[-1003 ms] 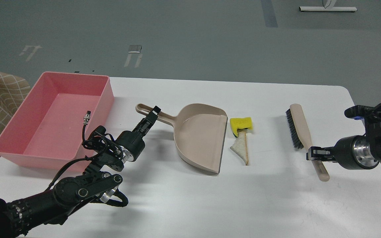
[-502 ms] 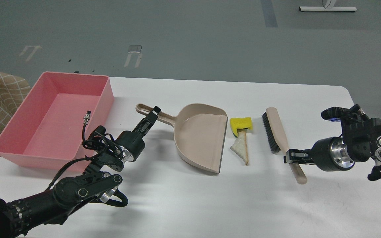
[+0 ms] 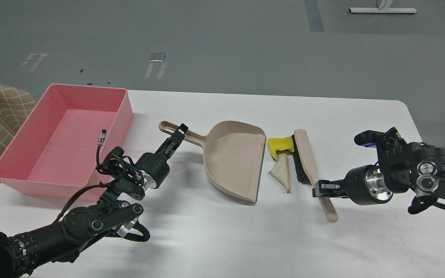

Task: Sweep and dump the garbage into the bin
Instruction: 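Sweep the brush across the dustpan toward the left gripper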

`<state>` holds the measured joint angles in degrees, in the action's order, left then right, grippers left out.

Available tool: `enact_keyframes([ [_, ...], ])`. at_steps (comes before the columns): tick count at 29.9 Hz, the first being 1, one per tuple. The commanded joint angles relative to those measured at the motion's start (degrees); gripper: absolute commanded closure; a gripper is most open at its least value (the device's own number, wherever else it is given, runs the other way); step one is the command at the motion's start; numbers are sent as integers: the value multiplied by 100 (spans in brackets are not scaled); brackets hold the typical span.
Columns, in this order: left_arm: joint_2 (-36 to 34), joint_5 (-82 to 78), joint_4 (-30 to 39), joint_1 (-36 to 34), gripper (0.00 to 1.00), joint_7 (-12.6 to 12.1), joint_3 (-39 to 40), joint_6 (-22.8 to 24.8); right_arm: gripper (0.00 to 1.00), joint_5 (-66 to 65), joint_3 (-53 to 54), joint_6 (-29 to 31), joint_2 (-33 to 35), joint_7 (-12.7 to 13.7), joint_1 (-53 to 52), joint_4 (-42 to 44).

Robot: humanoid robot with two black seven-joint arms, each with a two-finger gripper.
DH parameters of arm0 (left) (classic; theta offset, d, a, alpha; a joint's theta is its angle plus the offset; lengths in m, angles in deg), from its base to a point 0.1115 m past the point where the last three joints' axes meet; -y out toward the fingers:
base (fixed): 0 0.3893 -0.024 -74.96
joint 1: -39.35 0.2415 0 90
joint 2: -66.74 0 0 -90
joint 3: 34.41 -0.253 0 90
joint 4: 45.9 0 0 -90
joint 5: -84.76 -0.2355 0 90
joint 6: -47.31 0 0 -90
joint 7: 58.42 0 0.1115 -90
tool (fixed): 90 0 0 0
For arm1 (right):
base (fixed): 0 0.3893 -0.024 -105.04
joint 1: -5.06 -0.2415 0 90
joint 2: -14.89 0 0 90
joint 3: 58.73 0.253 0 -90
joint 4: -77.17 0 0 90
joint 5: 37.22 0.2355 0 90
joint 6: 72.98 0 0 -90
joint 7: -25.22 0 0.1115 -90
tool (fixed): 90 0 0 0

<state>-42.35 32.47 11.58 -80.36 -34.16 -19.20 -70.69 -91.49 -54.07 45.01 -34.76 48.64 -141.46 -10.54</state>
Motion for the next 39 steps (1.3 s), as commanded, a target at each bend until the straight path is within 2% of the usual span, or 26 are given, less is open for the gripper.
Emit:
enact_keyframes([
  [1, -6, -9, 8, -8, 100, 0, 9, 0, 100, 74, 52, 1, -316, 5, 8, 34],
  [12, 2, -9, 8, -35, 100, 0, 9, 0, 100, 320, 737, 1, -1142, -30, 35, 482],
  [18, 2, -9, 8, -43, 100, 0, 9, 0, 100, 364, 1326, 1, -1301, -30, 70, 474],
  [39, 11, 44, 26, -61, 100, 8, 18, 0, 100, 443, 2425, 1, -1134, -21, 17, 491],
])
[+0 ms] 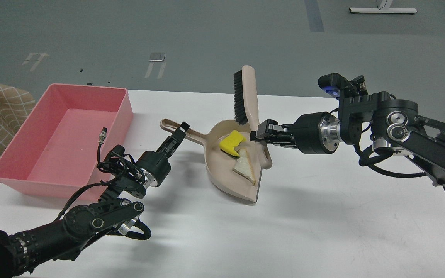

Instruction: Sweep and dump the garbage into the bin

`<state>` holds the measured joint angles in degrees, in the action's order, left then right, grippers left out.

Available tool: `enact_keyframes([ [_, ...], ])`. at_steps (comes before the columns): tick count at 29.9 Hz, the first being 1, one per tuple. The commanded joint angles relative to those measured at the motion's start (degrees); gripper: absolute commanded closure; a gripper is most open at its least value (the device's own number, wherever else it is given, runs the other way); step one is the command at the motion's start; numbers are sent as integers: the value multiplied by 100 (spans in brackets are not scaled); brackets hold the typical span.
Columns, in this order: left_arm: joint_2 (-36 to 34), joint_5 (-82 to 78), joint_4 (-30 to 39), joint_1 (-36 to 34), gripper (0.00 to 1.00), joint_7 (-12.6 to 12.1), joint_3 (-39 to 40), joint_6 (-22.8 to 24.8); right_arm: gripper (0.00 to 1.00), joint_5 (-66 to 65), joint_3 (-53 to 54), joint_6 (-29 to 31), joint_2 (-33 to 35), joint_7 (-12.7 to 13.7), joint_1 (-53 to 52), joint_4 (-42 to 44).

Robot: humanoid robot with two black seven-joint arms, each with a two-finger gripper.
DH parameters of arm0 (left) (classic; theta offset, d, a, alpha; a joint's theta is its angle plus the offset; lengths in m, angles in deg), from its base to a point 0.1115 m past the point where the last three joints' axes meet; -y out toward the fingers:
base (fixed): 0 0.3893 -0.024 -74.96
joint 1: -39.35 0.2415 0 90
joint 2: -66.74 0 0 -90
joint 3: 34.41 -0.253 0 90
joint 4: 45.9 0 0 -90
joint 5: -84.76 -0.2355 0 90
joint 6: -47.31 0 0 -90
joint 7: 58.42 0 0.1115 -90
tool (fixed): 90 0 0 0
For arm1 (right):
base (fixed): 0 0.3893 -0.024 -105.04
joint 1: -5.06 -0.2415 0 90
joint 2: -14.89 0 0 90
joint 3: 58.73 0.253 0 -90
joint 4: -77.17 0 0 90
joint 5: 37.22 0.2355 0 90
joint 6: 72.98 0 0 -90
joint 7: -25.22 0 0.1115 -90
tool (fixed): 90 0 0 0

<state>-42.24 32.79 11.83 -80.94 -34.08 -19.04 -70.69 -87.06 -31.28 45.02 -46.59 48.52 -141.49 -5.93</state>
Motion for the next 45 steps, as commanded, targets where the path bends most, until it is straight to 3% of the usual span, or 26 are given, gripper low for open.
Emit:
enact_keyframes([
  [1, 0, 12, 1, -3, 100, 9, 1, 0, 100, 1, 164, -1, 65, 0, 39, 39],
  [30, -220, 276, 449, -187, 100, -35, 19, 0, 100, 212, 402, -1, 1550, -53, 56, 39],
  [45, -449, 917, 669, -267, 100, -17, 63, 0, 100, 212, 402, -1, 1727, -53, 197, 30],
])
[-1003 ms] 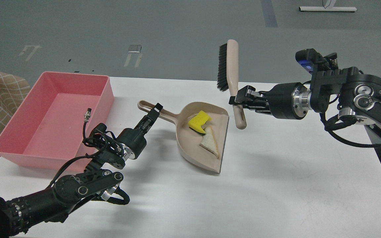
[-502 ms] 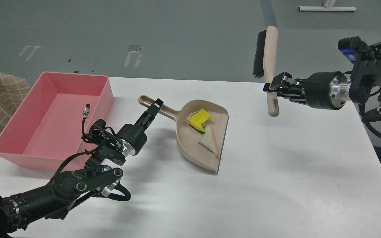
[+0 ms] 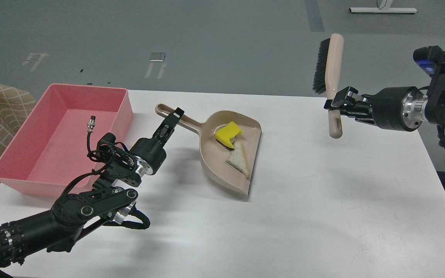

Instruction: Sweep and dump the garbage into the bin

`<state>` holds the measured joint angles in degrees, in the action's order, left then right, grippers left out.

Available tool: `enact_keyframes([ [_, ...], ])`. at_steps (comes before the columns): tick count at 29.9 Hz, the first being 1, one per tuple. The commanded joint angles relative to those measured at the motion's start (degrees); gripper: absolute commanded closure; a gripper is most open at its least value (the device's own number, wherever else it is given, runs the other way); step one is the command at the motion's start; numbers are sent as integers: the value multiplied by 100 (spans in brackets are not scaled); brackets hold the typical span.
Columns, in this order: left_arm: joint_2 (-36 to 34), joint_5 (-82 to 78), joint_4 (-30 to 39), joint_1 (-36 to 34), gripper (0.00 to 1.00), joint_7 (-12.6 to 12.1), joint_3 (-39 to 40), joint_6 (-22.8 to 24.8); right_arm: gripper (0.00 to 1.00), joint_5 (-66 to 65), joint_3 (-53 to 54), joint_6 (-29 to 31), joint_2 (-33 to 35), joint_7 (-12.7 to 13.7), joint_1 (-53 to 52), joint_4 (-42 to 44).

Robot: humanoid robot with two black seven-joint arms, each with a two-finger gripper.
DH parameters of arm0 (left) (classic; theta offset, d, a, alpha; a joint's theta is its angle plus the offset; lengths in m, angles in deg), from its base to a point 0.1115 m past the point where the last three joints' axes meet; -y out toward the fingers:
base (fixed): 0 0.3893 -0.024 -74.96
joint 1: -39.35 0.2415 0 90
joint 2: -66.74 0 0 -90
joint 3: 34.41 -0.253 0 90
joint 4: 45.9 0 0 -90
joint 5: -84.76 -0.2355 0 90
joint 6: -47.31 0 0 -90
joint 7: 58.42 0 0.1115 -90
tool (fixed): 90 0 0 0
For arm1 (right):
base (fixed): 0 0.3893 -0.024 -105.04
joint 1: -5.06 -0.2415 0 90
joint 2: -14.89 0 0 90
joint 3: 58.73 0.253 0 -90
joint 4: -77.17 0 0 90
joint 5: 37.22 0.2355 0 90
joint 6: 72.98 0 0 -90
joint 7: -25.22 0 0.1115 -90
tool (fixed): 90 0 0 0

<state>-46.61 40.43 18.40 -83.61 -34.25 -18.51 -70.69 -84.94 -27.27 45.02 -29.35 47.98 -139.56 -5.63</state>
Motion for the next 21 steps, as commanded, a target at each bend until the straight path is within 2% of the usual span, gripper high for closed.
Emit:
enact_keyframes([
  [1, -20, 283, 21, 0, 100, 18, 19, 0, 100, -1, 0, 0, 3, 0, 3, 0],
  [21, -688, 1242, 698, -387, 100, 9, 36, 119, 100, 8, 0, 0, 205, -8, 144, -26],
])
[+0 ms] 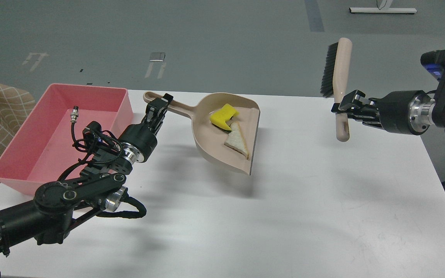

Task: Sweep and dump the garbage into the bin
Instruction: 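Lift the dustpan with the left gripper over the pink bin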

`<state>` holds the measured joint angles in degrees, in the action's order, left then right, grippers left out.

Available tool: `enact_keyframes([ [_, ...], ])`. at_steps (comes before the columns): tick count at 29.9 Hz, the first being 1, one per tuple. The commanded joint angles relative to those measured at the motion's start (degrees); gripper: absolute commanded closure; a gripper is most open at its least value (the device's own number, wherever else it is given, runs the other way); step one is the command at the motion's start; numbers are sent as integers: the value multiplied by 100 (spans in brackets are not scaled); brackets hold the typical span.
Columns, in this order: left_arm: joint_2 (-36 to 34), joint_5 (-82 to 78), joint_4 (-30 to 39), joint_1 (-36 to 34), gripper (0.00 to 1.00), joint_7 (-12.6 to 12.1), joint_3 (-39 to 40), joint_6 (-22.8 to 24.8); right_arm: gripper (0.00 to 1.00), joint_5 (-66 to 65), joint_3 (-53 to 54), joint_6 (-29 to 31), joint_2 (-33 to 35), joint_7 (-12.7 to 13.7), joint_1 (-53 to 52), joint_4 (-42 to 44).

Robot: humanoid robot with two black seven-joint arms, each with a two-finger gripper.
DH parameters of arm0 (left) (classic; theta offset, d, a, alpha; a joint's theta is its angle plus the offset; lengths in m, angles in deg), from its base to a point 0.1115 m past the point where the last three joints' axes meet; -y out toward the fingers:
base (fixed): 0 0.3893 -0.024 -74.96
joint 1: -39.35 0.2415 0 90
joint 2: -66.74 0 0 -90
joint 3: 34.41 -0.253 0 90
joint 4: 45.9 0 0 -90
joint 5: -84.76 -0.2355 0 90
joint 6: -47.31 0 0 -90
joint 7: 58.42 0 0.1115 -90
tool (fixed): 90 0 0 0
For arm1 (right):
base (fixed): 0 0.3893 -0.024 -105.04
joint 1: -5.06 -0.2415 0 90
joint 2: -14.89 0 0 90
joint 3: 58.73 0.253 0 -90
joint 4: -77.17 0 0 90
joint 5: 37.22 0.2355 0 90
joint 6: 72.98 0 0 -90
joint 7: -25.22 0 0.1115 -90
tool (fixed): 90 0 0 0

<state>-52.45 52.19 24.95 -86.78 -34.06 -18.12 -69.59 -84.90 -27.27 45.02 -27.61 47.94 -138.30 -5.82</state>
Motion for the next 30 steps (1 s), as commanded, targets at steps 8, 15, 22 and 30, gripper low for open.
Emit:
enact_keyframes([
  [8, -473, 243, 236, -157, 100, -19, 6, 36, 100, -4, 0, 0, 84, -13, 62, -25],
  [15, -930, 489, 245, -219, 100, -1, 120, 378, 100, 4, 0, 0, 93, -13, 114, -51],
  [22, -1440, 498, 245, -219, 100, 17, 251, 615, 100, 4, -8, 0, 84, -13, 176, -60],
  [30, -2107, 498, 245, -219, 100, 17, 471, 1063, 100, -4, -8, 0, 49, -13, 185, -43],
])
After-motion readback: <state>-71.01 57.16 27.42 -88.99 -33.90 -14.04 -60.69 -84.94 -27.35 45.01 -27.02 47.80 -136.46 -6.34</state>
